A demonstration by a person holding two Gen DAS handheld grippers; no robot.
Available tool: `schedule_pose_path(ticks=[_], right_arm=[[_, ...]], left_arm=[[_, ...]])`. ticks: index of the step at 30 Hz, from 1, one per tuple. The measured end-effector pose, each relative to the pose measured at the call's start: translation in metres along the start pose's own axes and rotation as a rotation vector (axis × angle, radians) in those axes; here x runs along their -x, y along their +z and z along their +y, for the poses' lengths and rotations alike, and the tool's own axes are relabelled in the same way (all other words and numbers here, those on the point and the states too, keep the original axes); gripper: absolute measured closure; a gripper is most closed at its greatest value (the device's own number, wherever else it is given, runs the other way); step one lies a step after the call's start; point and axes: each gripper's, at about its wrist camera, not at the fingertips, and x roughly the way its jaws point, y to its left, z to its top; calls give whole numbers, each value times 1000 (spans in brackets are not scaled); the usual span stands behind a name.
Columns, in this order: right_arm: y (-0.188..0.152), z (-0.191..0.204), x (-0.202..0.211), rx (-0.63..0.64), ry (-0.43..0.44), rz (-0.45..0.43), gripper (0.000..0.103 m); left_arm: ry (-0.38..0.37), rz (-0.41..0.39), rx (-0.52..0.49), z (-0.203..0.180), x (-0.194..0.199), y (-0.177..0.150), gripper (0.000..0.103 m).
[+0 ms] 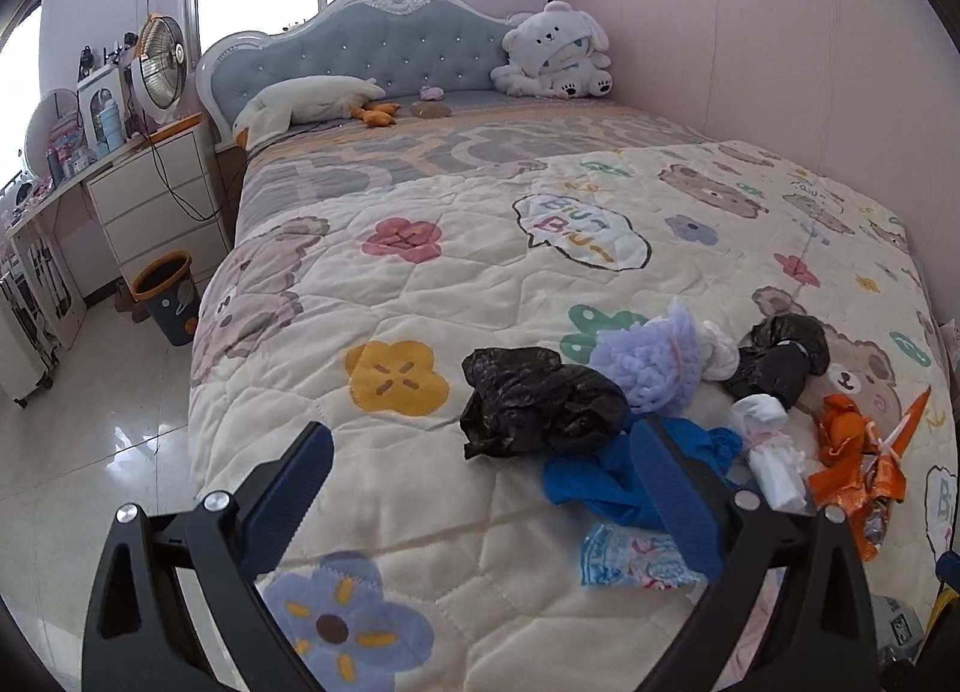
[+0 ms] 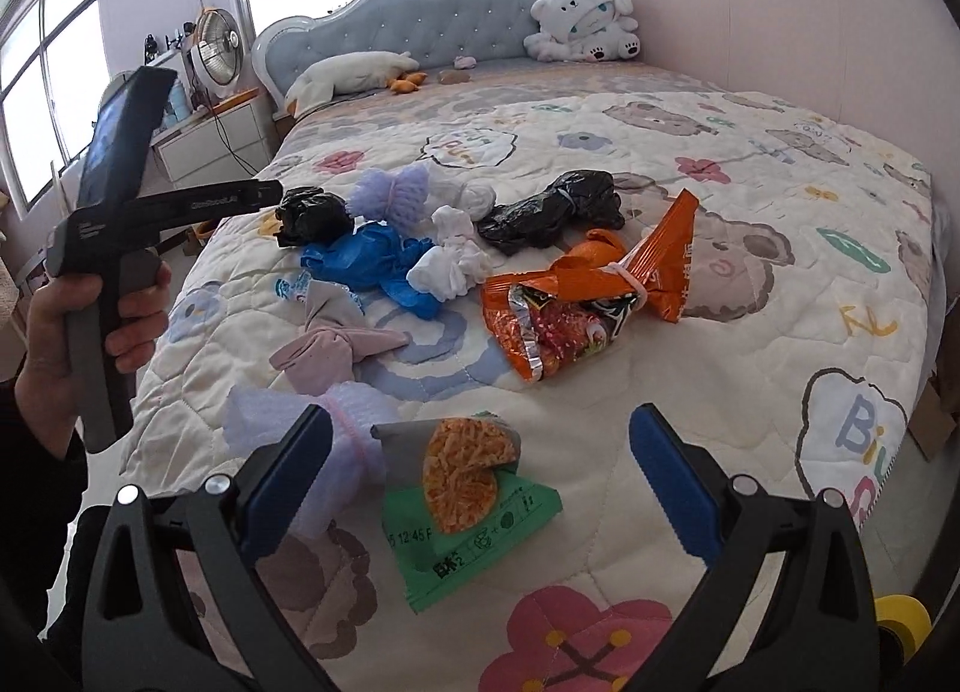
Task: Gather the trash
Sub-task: 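Grasp the black plastic bag with the left gripper while the right gripper grasps the green snack packet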
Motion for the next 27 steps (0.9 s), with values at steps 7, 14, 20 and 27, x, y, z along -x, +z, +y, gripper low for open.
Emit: schedule_pose_path(ticks=[7,14,20,27], right_arm=[[1,-8,-8,-45,29,18,8],[-4,-10,-16,-56,26,58,27],[-6,-15,-25,-84,38,91,49],[-7,-25,-23,-161,101,109,58]], left_arm=[[-57,48,69,12,-39,1,7],[-138,62,103,5,-54,5,19],[-220,84,135,-2,-63,4,60],[-270,81,191,2,-61,-1,79]])
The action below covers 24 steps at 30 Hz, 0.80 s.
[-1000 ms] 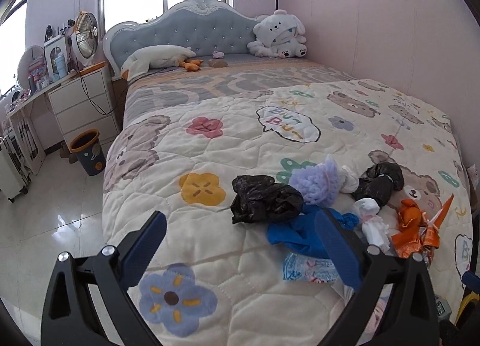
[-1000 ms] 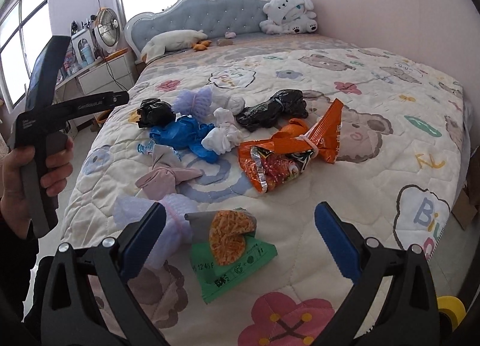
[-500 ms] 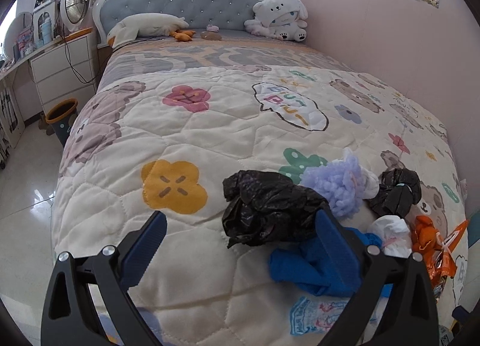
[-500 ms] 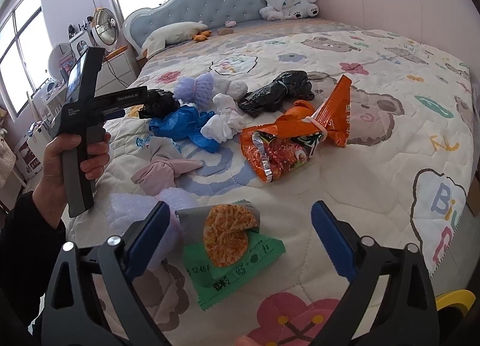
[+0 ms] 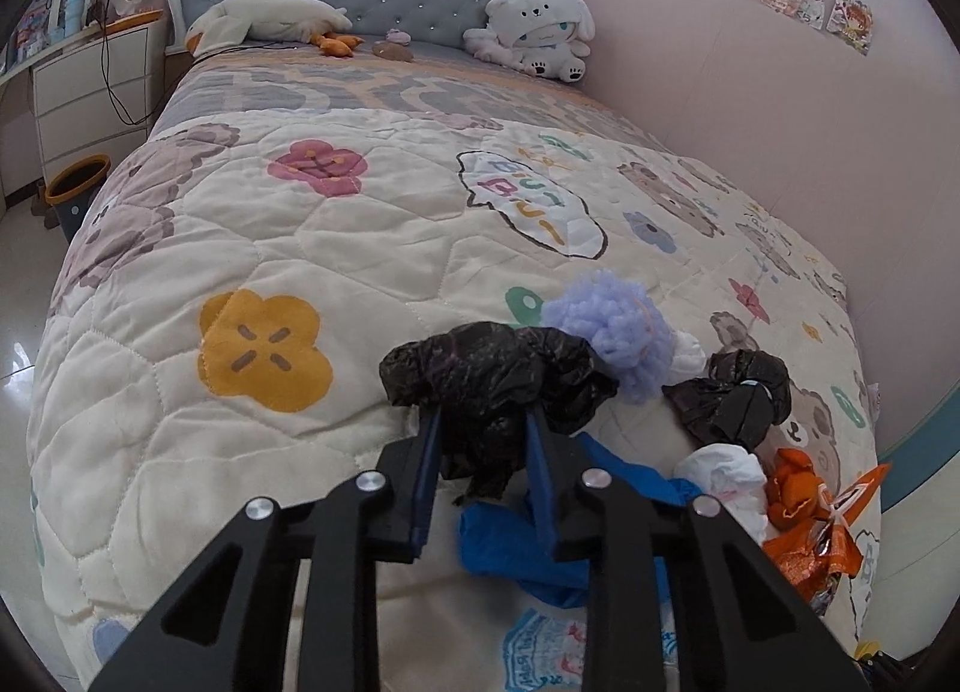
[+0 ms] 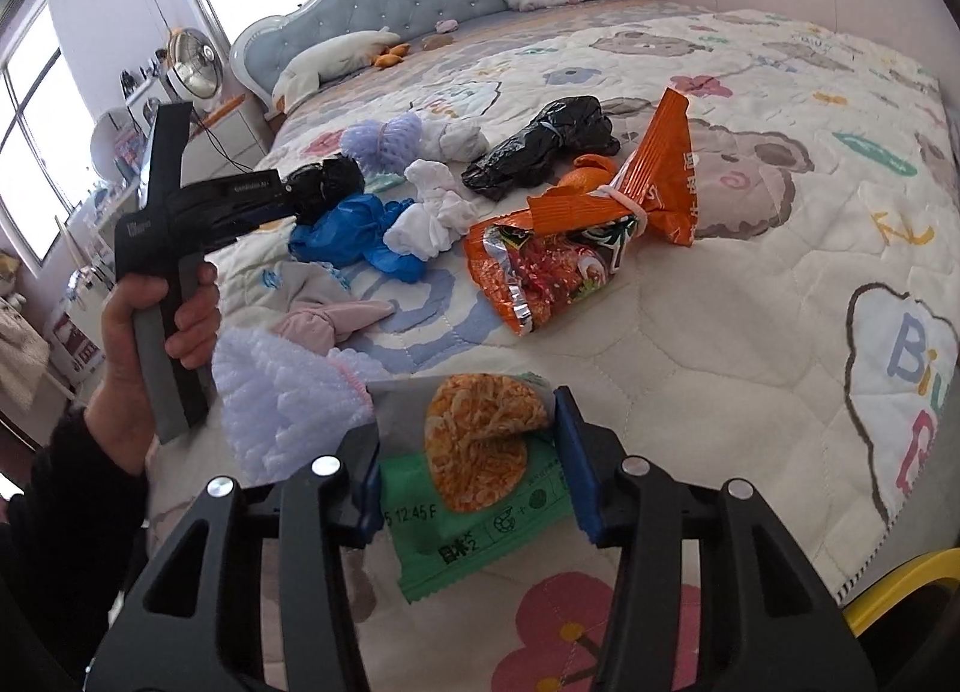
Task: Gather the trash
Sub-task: 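Grasp the black plastic bag with the left gripper while the right gripper grasps the green snack packet, then carry the black bag to the yellow bin and release it with the left gripper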
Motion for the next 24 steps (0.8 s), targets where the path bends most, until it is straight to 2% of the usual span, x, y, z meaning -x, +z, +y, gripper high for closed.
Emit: schedule_pose_path(ticks=[7,15,24], right_arm=[[-1,12,20,51,-5,-34,58],[1,16,52,46,13,-100,58],[-4,27,94,73,57,-167,58]], left_arm=[[-17,-35,5,0,27,-1,79],[-37,-101,-27,-10,76,-6,79],[-65,-159,-60,-24,143,-35,79]])
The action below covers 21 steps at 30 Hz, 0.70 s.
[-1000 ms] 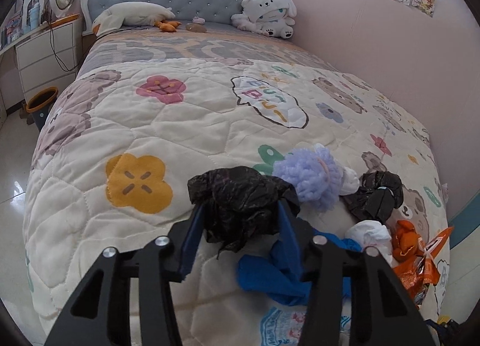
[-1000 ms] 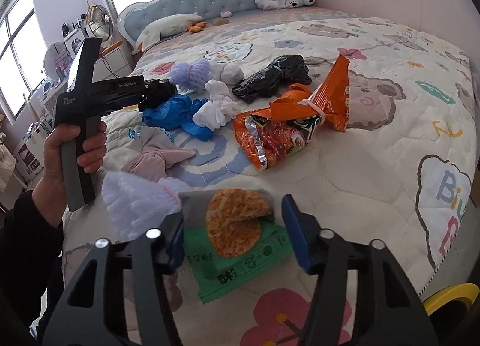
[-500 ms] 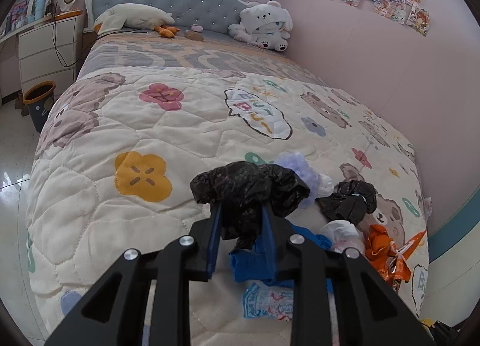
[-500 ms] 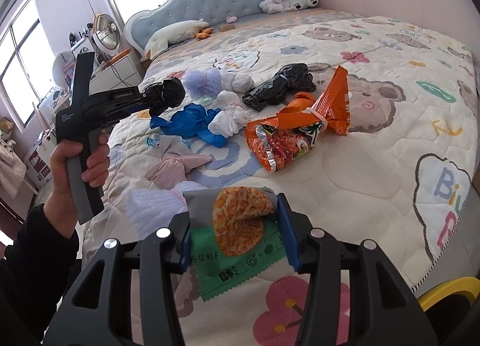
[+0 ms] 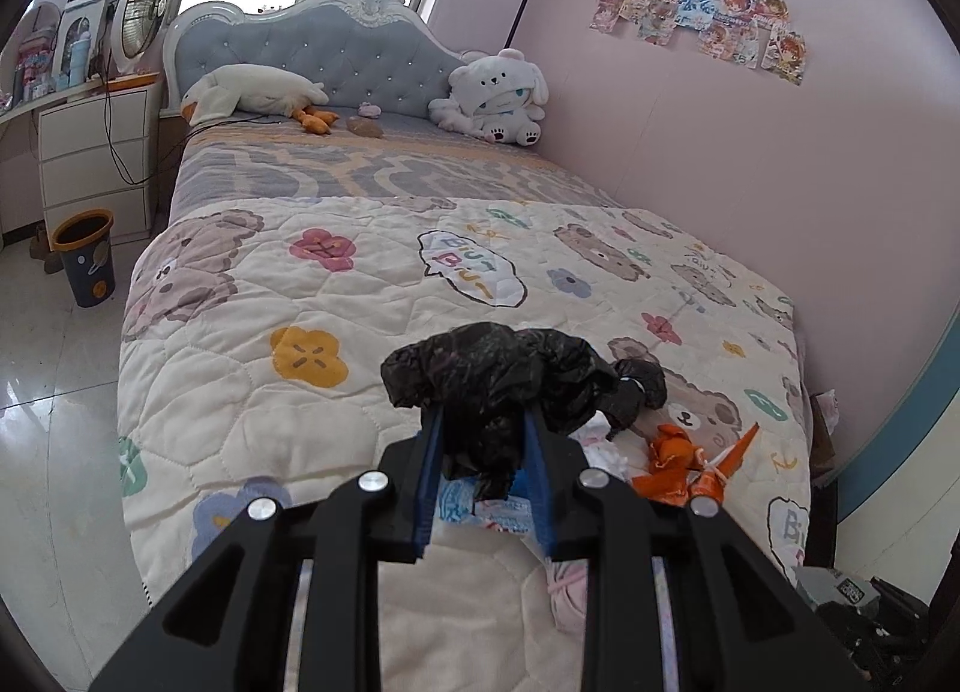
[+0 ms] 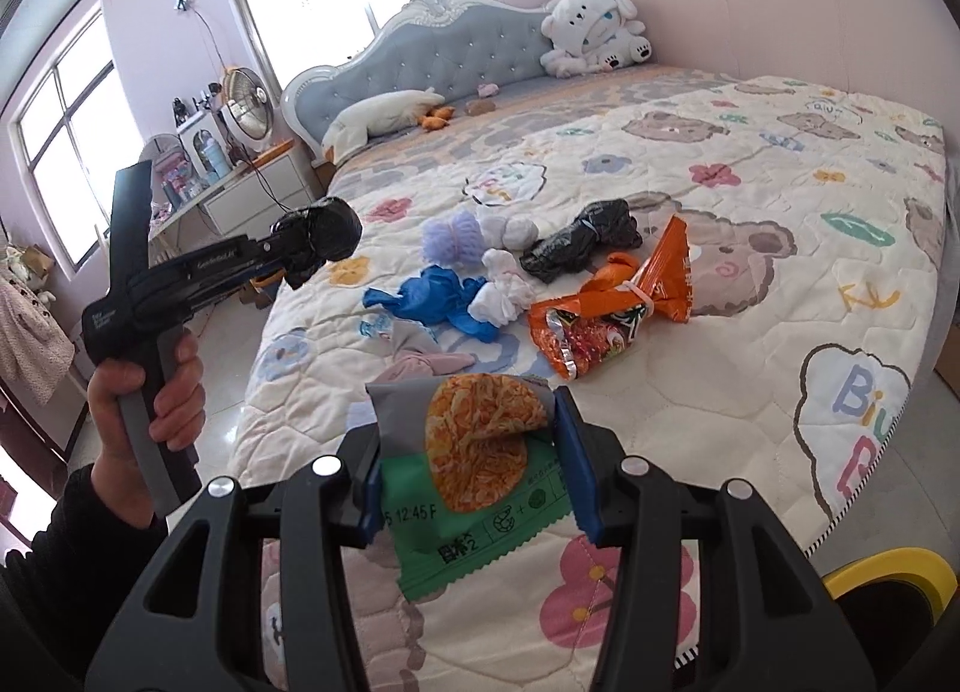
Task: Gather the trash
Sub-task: 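Carry the black bag to the yellow bin and release it with the left gripper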
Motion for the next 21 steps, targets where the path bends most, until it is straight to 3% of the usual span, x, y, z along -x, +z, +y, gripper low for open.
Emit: schedule_pose_path(ticks=[21], right_arm=[[9,13,123,33,47,-208,57]], left_arm=[[-104,-30,-113,-67,103,-53,79]])
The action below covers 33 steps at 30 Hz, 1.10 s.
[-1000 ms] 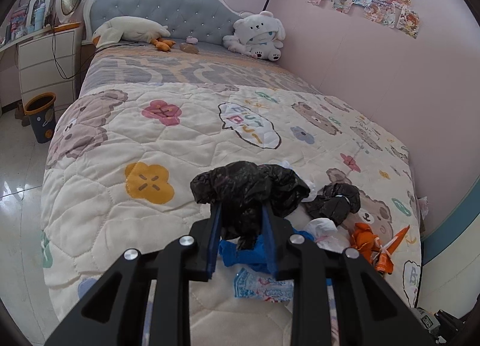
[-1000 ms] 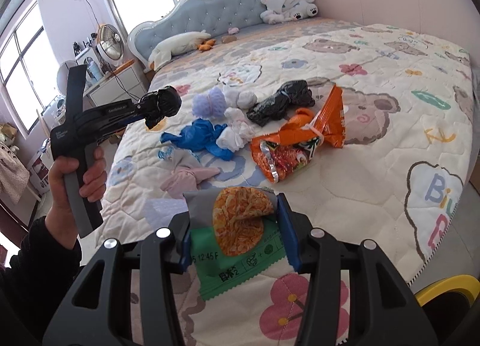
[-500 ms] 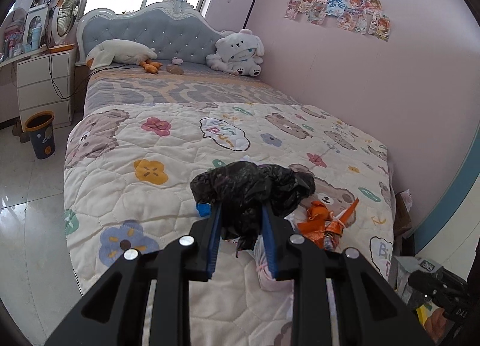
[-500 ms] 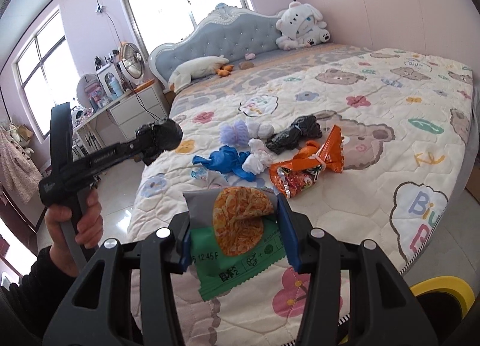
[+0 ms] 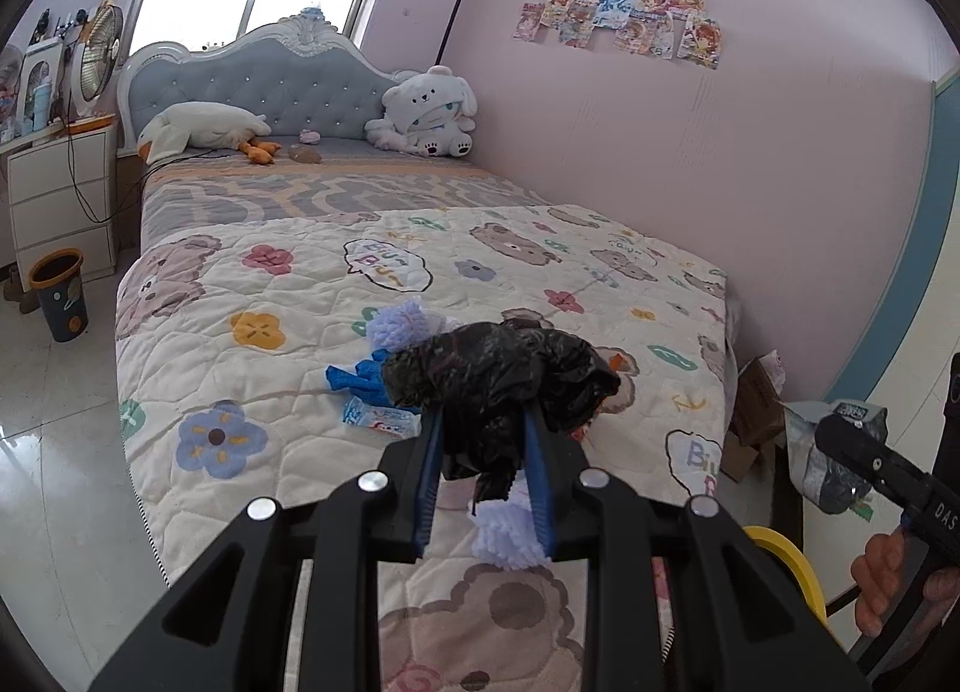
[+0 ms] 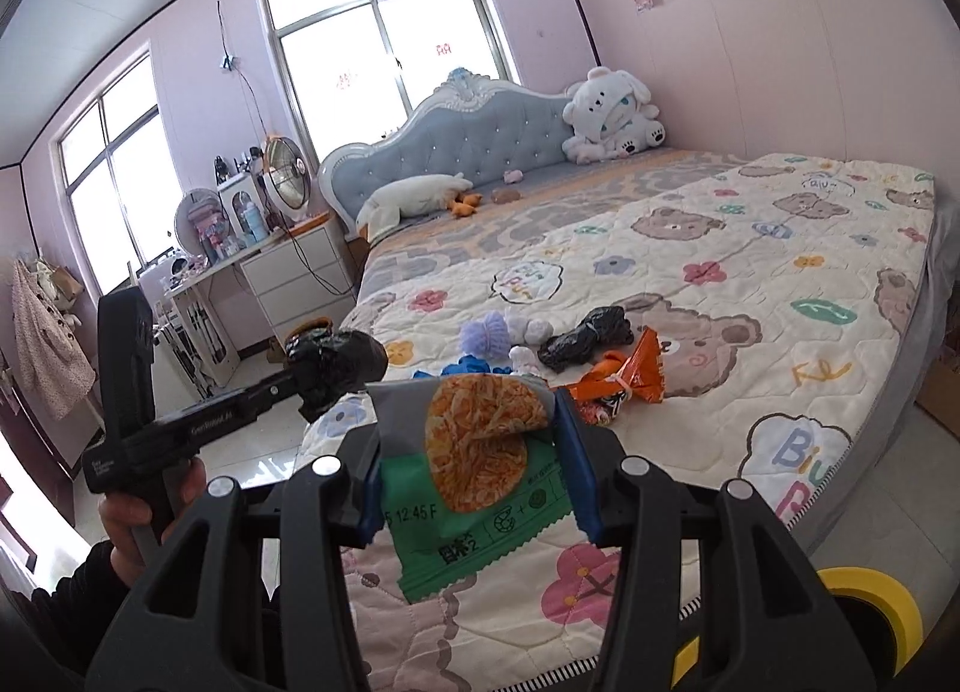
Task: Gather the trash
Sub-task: 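Carry the black bag to the yellow bin and release it with the left gripper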
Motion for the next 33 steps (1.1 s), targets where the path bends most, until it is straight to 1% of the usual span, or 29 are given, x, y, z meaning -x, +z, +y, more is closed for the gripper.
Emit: schedule_pose_path(ticks=[8,16,19,25,33], right_arm=[[8,-7,46,-1,-27,-66,57],[7,-25,79,-36,-64,-83,57],[6,-30,92,-34,-92,-97,57],[2,-47,118,-52,-144,-117,57],[-8,-72,145,-93,-201,-126,57]], left_arm=[[-78,7,-41,-42,20,-9,79],[-163,31,-97,-84,26,-21,79],[-210,55,-106,-98,26,-26,79],[-272,96,-156,-132,22,-38,79],[-331,152,-241,-171,17,-58,79]])
